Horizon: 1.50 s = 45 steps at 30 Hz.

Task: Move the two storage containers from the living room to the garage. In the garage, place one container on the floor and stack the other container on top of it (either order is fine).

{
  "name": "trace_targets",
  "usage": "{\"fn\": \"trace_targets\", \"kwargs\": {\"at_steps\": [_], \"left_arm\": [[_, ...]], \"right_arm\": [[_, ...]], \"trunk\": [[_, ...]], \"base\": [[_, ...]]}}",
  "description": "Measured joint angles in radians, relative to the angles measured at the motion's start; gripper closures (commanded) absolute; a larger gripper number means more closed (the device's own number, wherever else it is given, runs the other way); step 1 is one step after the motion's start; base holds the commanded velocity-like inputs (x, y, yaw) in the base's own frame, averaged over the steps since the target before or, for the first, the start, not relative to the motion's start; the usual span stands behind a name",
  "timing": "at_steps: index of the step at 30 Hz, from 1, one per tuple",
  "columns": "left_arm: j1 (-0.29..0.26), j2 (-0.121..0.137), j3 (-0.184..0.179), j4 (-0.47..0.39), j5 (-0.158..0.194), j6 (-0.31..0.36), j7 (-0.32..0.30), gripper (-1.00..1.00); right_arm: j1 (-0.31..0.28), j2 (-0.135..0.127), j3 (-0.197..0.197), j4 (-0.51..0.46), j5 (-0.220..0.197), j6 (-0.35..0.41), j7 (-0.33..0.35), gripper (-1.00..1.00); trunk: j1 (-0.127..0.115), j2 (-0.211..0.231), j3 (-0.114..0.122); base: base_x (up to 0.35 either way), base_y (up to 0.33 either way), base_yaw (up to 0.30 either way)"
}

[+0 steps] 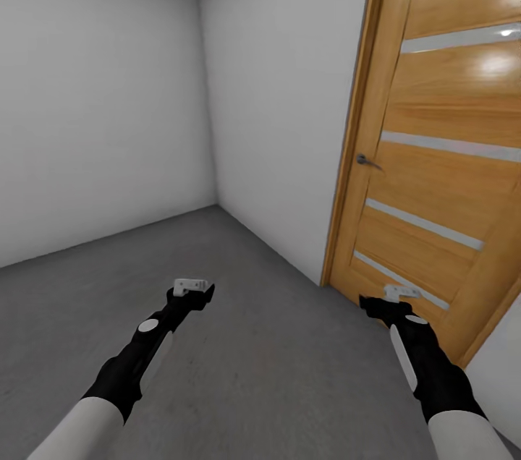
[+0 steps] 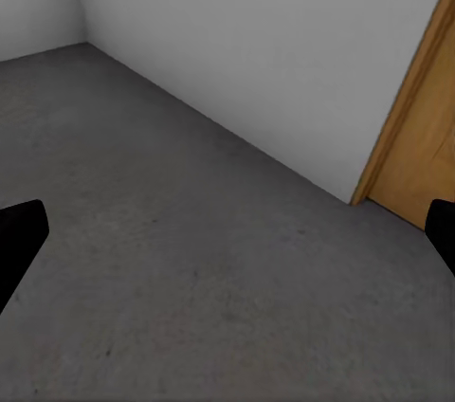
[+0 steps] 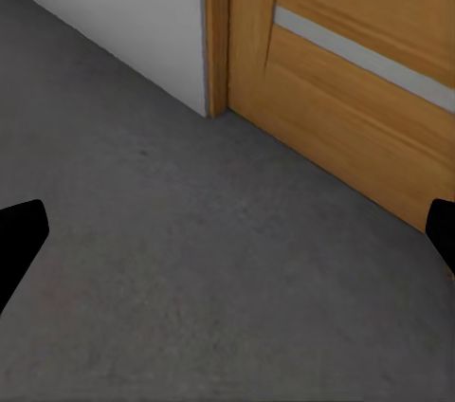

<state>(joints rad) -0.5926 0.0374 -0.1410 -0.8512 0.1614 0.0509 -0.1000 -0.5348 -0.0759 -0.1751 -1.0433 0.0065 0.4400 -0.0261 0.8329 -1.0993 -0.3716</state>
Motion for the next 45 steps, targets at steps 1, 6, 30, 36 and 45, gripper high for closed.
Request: {"fn": "trace_targets", "kwargs": {"at_steps": [1,6,30,36,45], "left_arm": [[0.000,0.000,0.000,0.000,0.000,0.001,0.000,-1.00],[0.000,0.000,-0.001,0.001,-0.001,0.001,0.000,-1.00],[0.001,-0.001,0.001,-0.005,-0.001,-0.011,0.006,-1.00],[0.001,0.000,-0.001,-0.006,-0.001,-0.008,-0.009,-1.00],[0.001,-0.001,-0.001,-0.005,-0.002,-0.009,-0.026,-1.00]], "right_arm": [[0.000,0.001,0.001,0.000,0.001,-0.001,0.000,-1.00],[0.001,0.005,0.004,-0.001,0.003,-0.005,0.001,-1.00],[0.003,0.008,0.009,-0.005,0.002,-0.053,0.000,-1.00],[0.003,0.008,0.009,-0.005,0.002,-0.052,-0.001,-1.00],[0.003,0.008,0.008,-0.005,0.002,-0.051,-0.002,-1.00]], "trunk": [[0.000,0.000,0.000],[0.000,0.000,0.000],[0.000,0.000,0.000],[0.000,0.000,0.000],[0.000,0.000,0.000]], "base": [[0.262,0.000,-0.013],[0.302,0.000,-0.006],[0.137,0.000,-0.009],[0.285,0.000,-0.196],[0.238,0.000,-0.255]]}}
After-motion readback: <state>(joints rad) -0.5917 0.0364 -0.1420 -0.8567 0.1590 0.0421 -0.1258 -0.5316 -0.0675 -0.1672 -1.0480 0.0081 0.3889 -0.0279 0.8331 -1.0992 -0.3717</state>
